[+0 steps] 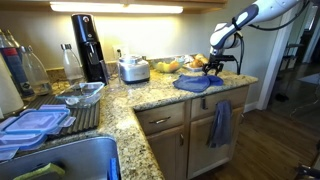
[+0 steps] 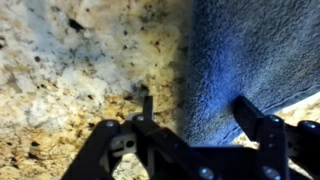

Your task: Pick up the blue towel on the right and hang it on the top right drawer

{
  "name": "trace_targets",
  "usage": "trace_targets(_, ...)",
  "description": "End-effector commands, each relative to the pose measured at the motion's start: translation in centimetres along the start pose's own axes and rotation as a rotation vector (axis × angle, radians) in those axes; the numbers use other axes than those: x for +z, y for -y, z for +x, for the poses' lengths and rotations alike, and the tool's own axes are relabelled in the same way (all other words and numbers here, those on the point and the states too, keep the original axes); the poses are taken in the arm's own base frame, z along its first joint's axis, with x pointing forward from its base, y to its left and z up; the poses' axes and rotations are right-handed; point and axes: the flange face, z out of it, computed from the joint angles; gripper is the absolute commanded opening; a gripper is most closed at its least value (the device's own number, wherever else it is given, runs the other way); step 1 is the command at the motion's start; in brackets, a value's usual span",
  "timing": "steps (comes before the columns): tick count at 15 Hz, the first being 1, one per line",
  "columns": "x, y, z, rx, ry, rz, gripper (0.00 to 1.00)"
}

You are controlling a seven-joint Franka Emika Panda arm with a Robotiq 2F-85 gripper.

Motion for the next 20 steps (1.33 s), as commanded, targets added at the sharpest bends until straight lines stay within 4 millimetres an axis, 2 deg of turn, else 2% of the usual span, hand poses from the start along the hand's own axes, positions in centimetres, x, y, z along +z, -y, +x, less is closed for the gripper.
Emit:
trace_targets(1,-0.3,0.4,0.3,0.012,0.021,0.044,0.53)
trace_targets(7,-2.0,0.6,-0.2,-0.007,0.004,0.072,0.13)
trace_targets(8,-2.3,0.4,-0.3,-0.010,-0.002,0.073,0.09)
trace_targets(11,-4.0,-0.3,-1.0,-0.023,-0.027,0.062,0.03)
trace_targets(14,-6.4,-0.6,-2.3,-0.045,-0.048,0.068,0.08)
trace_targets(20,-12.5,-1.6,-7.3,-0.094,-0.116,0.076,0.08)
